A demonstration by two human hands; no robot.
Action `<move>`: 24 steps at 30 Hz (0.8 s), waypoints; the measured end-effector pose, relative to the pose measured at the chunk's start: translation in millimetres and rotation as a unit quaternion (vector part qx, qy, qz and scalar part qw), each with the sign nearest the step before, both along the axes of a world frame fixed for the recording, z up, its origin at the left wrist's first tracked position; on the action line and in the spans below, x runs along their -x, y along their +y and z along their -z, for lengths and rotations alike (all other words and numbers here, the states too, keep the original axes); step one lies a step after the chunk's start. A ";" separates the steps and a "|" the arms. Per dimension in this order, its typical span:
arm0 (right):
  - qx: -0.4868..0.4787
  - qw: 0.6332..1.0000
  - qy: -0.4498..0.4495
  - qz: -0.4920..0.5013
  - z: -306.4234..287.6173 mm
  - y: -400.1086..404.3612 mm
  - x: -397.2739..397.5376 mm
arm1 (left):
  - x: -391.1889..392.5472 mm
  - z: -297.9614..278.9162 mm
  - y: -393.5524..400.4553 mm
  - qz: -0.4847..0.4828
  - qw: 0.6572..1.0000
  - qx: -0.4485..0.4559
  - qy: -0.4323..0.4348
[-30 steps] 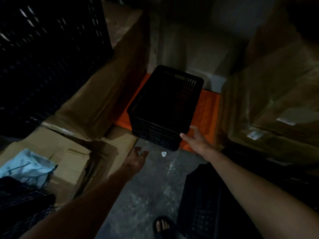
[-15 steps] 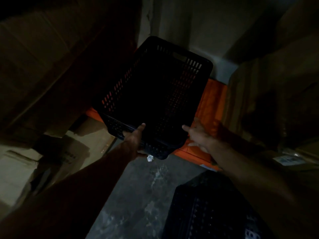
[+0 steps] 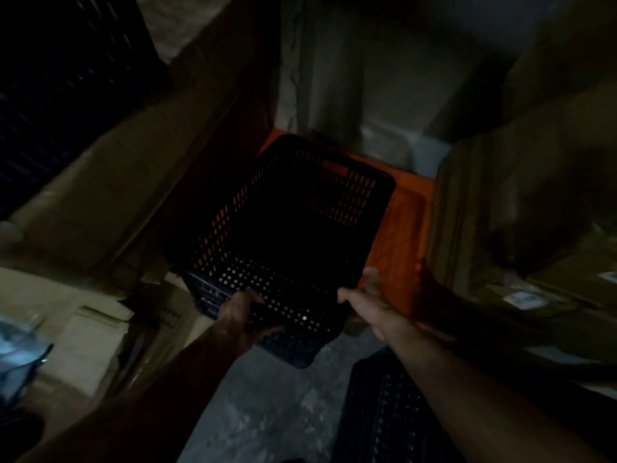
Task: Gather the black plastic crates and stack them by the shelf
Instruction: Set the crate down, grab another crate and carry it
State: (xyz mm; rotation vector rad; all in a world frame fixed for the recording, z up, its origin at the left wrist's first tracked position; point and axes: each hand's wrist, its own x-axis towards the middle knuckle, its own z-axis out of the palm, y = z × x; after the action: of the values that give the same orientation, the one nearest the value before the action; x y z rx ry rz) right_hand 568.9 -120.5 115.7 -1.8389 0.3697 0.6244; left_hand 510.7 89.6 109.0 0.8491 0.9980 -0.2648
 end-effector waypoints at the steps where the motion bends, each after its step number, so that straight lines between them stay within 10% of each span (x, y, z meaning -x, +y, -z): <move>1: -0.006 1.000 0.005 -0.004 -15.0 4.4 13.6 | 15.7 -18.0 5.5 0.000 1.000 -0.005 0.001; 20: -0.056 0.996 -0.063 0.006 -350.1 29.4 347.4 | 341.6 -366.8 40.1 0.011 0.993 -0.104 -0.061; 24: -0.060 0.975 -0.142 0.161 -414.5 -12.2 382.9 | 385.7 -414.4 54.2 0.050 0.979 -0.186 -0.071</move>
State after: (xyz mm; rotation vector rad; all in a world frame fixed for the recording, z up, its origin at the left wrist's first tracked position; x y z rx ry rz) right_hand 186.0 -132.7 530.2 -1.6761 0.4177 0.1547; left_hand 125.0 143.8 523.4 1.2432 0.8835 -0.1005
